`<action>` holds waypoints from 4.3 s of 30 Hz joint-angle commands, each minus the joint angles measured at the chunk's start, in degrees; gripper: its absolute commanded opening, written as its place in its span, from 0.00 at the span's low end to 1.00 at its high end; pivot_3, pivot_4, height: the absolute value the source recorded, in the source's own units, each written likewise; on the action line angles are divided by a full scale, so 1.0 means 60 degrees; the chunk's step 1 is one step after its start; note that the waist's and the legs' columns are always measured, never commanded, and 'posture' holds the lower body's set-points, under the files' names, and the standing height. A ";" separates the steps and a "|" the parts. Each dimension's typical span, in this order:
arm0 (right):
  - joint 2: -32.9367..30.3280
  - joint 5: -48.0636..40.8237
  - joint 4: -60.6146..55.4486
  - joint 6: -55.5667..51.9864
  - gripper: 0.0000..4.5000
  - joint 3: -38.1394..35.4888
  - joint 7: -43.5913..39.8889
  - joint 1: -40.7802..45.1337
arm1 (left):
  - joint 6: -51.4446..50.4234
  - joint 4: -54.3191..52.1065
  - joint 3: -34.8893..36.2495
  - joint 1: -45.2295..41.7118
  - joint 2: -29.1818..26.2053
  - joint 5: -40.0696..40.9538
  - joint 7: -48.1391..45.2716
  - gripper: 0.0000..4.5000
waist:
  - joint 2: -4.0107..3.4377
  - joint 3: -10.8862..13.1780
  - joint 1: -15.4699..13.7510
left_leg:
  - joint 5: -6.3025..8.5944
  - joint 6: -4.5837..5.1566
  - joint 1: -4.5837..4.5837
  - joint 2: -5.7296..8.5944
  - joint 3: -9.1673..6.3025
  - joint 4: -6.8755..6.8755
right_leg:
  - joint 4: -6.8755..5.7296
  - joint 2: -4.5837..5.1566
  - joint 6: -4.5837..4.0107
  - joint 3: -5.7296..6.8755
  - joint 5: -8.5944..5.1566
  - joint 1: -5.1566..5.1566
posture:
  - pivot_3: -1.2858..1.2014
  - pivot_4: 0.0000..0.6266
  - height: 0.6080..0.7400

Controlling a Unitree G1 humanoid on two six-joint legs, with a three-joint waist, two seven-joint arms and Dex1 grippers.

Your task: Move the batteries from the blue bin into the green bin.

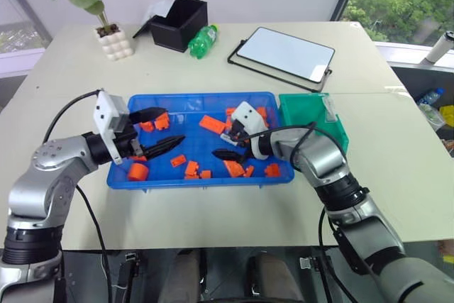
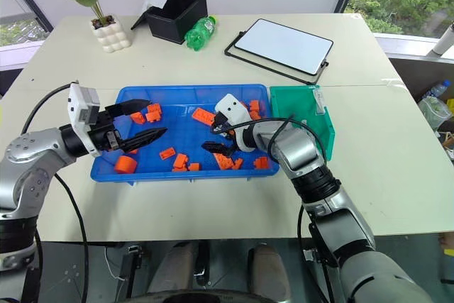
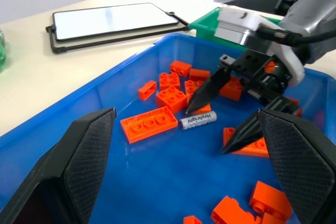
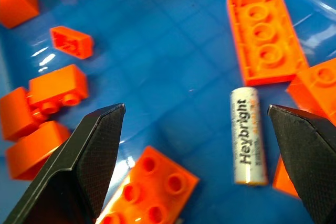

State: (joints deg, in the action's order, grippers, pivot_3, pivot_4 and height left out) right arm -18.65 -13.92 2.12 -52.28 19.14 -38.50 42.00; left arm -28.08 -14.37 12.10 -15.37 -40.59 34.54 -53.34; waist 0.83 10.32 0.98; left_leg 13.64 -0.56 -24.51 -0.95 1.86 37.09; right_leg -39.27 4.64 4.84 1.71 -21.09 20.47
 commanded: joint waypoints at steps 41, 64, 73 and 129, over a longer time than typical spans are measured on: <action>-0.0458 0.0257 -0.0604 -0.0434 0.51 -0.0440 -0.0539 0.0840 | 0.0582 0.0049 0.0203 -0.0015 -0.0059 0.0052 -0.0111 1.00 | 0.0003 -0.0003 0.0002 | 0.0000 0.0000 0.0002 -0.0001 0.0000 -0.0006 | 0.0002 0.0003 0.0000 0.0000 0.0000 0.0001 | 0.52 0.24 1.00; -0.0238 0.0793 0.0573 0.0638 0.99 0.0904 -0.1024 0.0338 | 0.0513 -0.0222 0.0244 0.0116 -0.0072 0.0121 0.0080 1.00 | 0.0004 -0.0004 0.0006 | 0.0001 0.0001 0.0002 0.0000 0.0000 -0.0006 | 0.0002 0.0003 0.0000 0.0000 0.0000 0.0001 | 0.52 0.24 1.00; 0.0118 0.1132 0.1690 0.1309 0.27 0.0896 -0.1294 0.0824 | 0.0509 -0.0357 0.0297 0.0172 -0.0076 0.0164 0.0211 1.00 | 0.0004 -0.0004 0.0023 | 0.0000 0.0000 0.0007 -0.0002 -0.0001 -0.0005 | 0.0001 0.0000 0.0000 0.0000 0.0000 -0.0002 | 0.52 0.24 1.00; -0.4376 0.0533 -0.1048 -0.0077 0.99 -0.3263 0.0115 0.0022 | 0.1548 0.2283 -0.0422 -0.1665 0.0041 -0.0962 -0.1023 1.00 | -0.0006 0.0007 -0.0001 | 0.0009 0.0015 -0.0004 -0.0001 0.0011 -0.0002 | 0.0020 0.0003 0.0000 -0.0002 0.0000 -0.0002 | 0.52 0.24 1.00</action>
State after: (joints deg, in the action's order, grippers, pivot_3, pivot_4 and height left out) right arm -45.25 -11.46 -5.22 -56.10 1.87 -39.43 39.91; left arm -21.31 -1.01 6.44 -24.82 -39.62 29.73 -60.96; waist 0.79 10.36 0.98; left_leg 13.69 -0.48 -24.53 -0.96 1.94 37.09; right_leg -39.15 4.65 4.84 1.70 -21.09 20.46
